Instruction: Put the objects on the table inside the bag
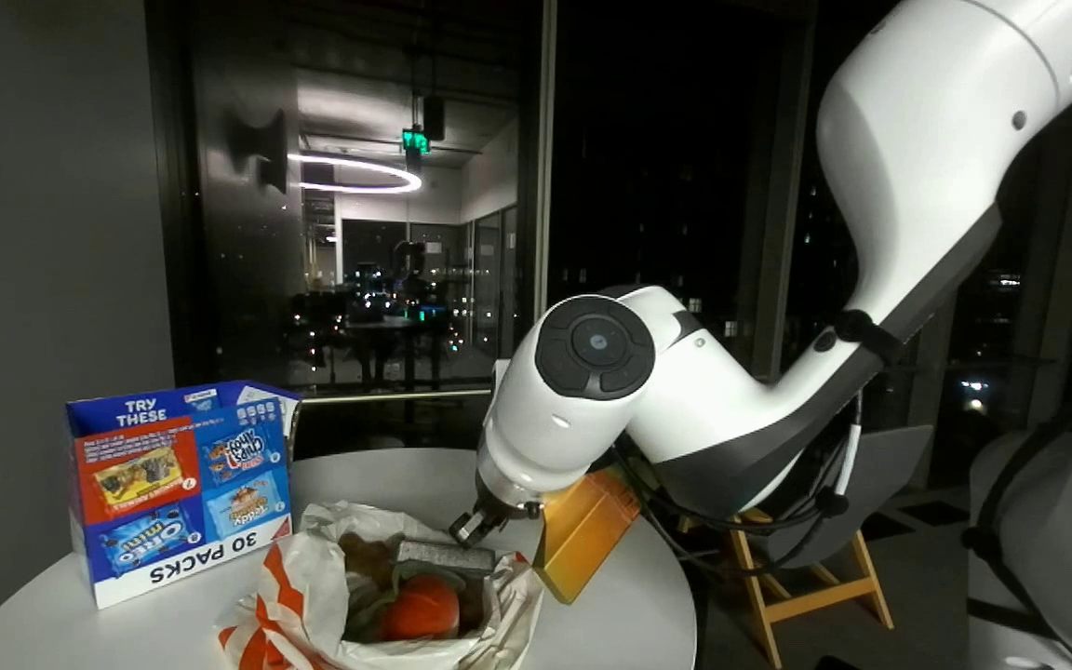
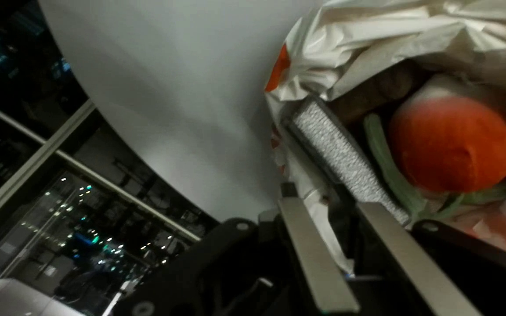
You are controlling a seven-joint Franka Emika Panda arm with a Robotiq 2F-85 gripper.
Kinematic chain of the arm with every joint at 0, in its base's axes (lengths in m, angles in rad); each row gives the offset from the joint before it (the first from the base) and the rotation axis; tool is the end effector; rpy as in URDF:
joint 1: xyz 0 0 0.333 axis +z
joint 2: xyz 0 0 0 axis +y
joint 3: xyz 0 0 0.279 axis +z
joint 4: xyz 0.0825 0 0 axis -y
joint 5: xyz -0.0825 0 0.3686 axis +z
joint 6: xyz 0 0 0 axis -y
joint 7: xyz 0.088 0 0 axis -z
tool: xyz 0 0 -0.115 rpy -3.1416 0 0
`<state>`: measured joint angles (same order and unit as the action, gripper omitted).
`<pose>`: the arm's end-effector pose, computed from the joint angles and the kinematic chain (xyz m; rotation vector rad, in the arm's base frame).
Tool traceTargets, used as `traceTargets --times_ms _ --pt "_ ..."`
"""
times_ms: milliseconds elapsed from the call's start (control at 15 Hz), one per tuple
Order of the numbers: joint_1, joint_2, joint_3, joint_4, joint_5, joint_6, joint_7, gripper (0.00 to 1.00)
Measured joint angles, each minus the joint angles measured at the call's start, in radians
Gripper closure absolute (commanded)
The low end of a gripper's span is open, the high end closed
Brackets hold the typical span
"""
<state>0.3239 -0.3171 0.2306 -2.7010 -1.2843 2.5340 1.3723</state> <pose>0.3446 0.2132 0.3054 2.5355 0.3138 0.9892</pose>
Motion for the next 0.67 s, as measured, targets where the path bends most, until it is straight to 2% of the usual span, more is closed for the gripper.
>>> traceTargets --times_ms 67,133,667 --pt "-0.005 0.02 -0.013 -0.003 0.0 0.036 -0.018 0.6" --pt "-0.008 0.035 -0.02 -0.002 0.0 0.052 -0.026 0.58" --pt "-0.008 0.047 -0.022 -0.001 0.0 0.064 -0.033 0.58"
